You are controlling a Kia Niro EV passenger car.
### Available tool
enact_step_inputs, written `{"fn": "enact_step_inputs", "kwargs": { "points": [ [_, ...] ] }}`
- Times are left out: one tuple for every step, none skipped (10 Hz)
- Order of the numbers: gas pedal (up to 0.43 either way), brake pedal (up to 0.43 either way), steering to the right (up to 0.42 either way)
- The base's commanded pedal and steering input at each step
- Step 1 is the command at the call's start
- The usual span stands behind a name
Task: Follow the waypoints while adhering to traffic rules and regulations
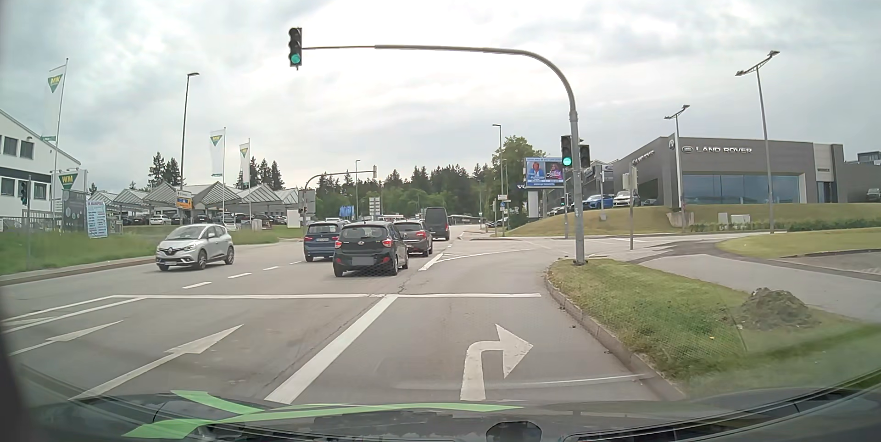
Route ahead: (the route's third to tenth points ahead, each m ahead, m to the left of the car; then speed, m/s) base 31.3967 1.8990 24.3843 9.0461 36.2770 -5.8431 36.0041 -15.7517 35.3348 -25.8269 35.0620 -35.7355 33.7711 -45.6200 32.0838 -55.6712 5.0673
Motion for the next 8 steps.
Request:
{"fn": "enact_step_inputs", "kwargs": {
  "points": [
    [0.000,0.000,-0.001],
    [0.000,0.000,-0.001],
    [0.000,0.000,-0.001],
    [0.000,0.000,-0.001],
    [0.000,0.000,0.000],
    [0.000,0.000,0.000],
    [0.000,0.000,0.000],
    [0.000,0.000,0.001]
  ]
}}
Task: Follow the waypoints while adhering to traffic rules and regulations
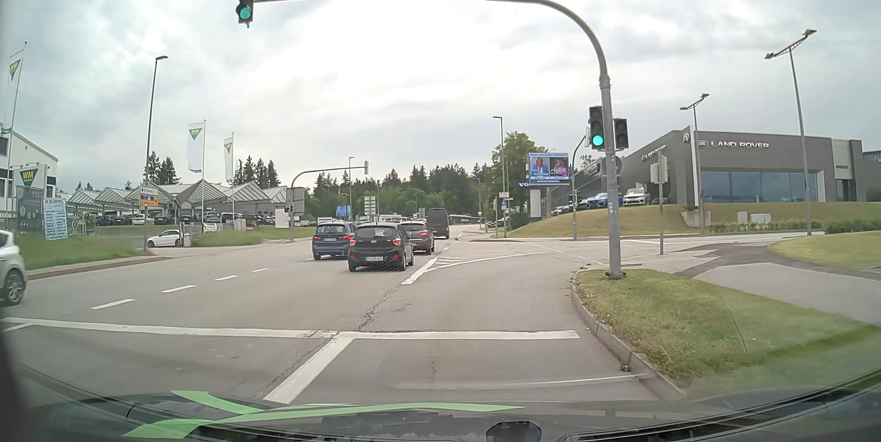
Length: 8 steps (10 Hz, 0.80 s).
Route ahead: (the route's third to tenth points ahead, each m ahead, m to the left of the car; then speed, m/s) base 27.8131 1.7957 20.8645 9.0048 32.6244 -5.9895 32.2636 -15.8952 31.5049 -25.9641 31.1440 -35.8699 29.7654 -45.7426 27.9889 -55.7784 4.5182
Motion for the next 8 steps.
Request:
{"fn": "enact_step_inputs", "kwargs": {
  "points": [
    [0.000,0.000,0.002],
    [0.000,0.000,0.002],
    [0.000,0.000,0.002],
    [0.008,0.000,0.002],
    [0.020,0.000,0.002],
    [0.020,0.000,0.002],
    [0.020,0.000,0.002],
    [0.020,0.000,0.002]
  ]
}}
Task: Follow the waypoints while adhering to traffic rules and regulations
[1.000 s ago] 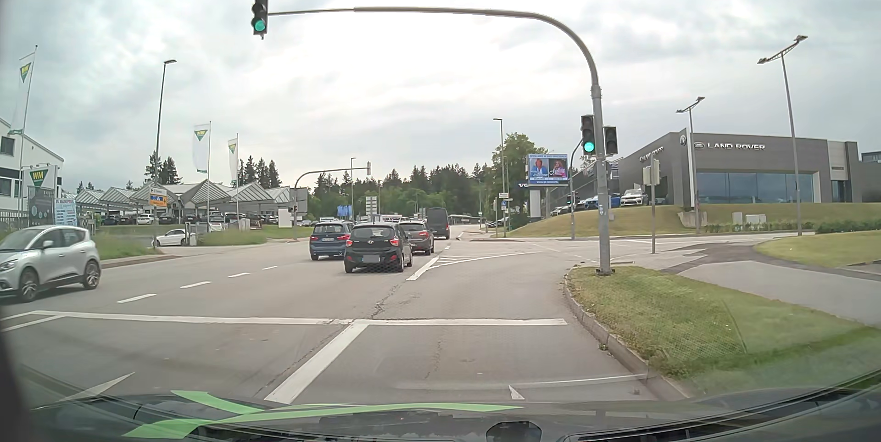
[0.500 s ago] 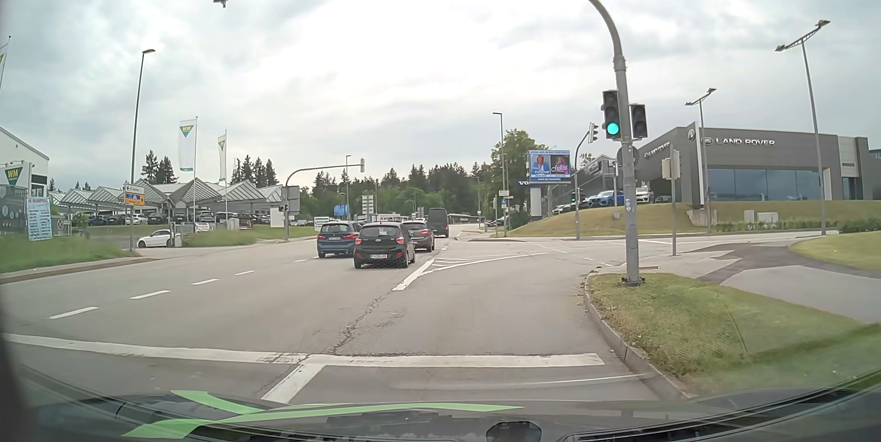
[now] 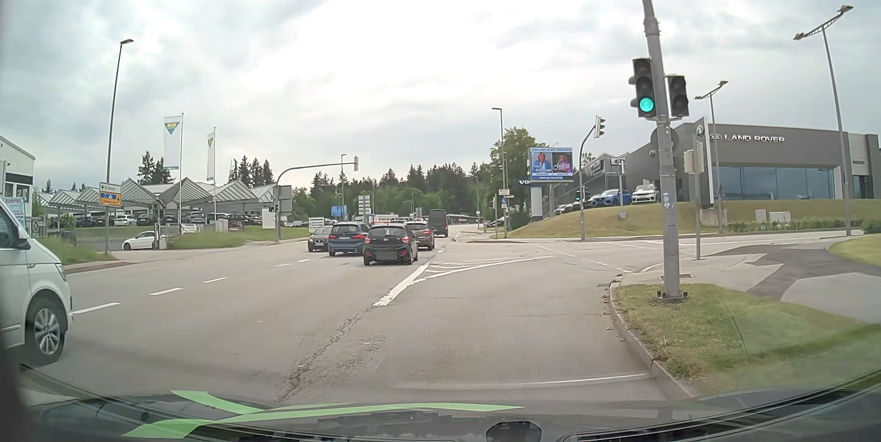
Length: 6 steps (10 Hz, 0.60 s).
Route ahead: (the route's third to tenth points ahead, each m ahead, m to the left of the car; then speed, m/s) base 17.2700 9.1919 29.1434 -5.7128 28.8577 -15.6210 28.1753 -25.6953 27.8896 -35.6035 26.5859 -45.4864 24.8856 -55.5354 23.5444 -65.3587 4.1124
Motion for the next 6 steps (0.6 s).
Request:
{"fn": "enact_step_inputs", "kwargs": {
  "points": [
    [0.020,0.000,0.001],
    [0.028,0.000,-0.001],
    [0.047,0.000,-0.003],
    [0.047,0.000,-0.003],
    [0.047,0.000,-0.002],
    [0.047,0.000,-0.003]
  ]
}}
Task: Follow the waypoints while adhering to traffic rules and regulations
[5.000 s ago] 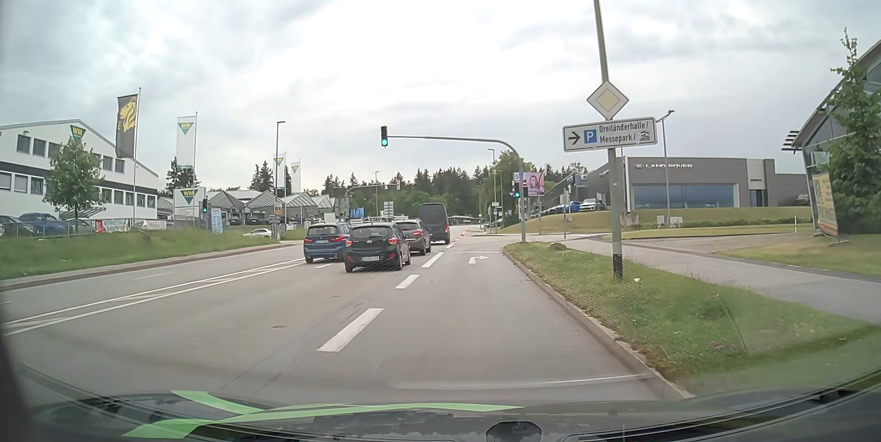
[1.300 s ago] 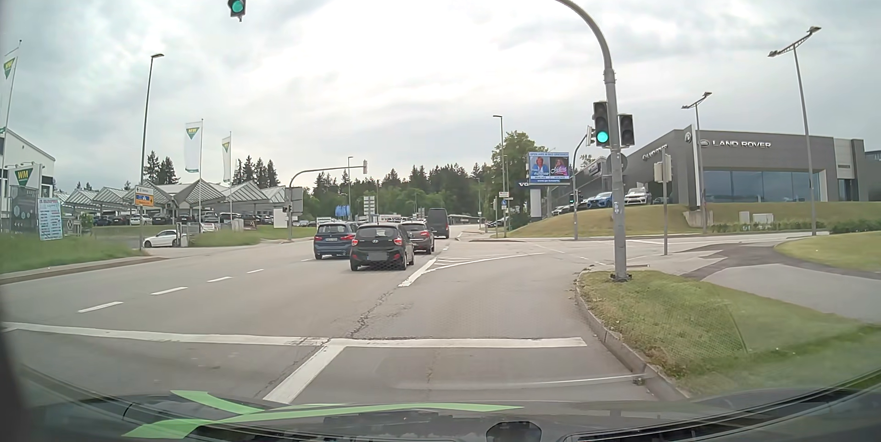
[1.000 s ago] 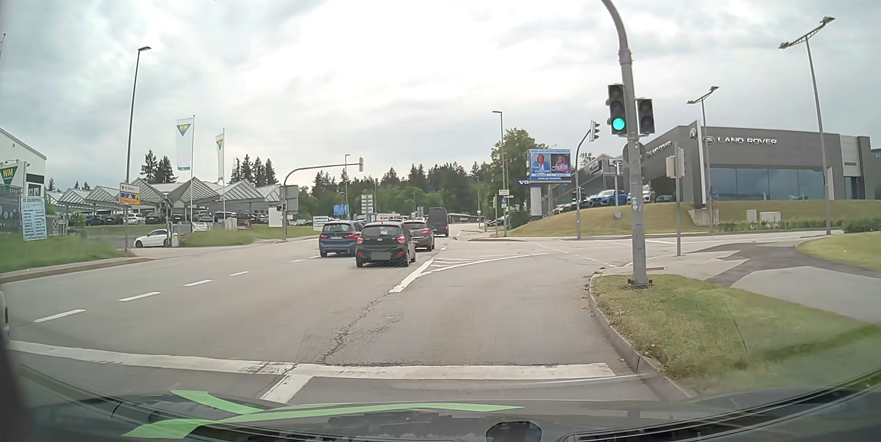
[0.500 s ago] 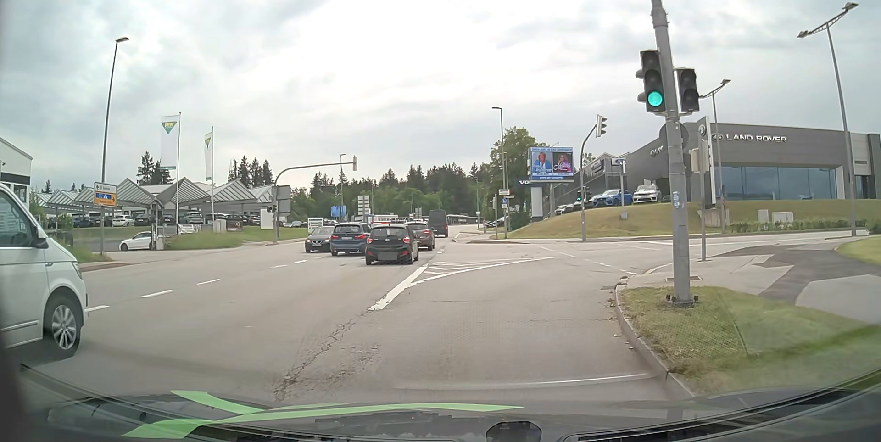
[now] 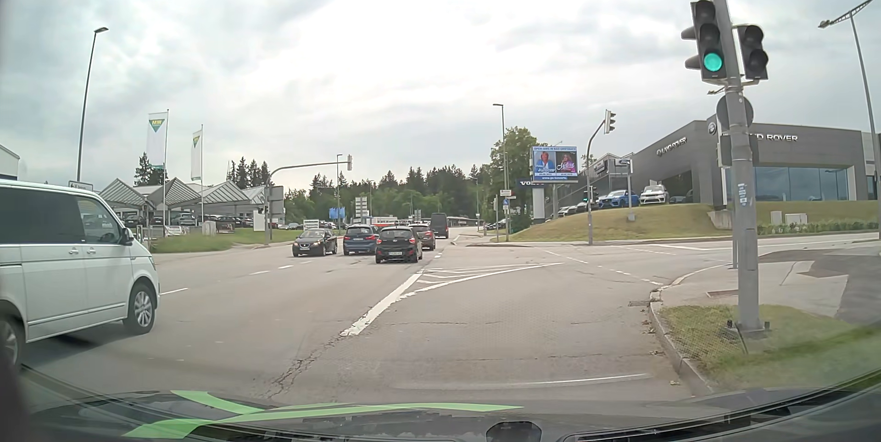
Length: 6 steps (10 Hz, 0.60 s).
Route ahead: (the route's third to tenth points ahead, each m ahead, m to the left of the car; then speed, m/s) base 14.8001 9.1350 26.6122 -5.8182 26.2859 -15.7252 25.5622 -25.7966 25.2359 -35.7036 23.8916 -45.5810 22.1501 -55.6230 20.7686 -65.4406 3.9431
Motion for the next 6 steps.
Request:
{"fn": "enact_step_inputs", "kwargs": {
  "points": [
    [0.047,0.000,-0.003],
    [0.047,0.000,-0.003],
    [0.047,0.000,-0.003],
    [0.047,0.000,-0.003],
    [0.047,0.000,-0.003],
    [0.047,0.000,-0.003]
  ]
}}
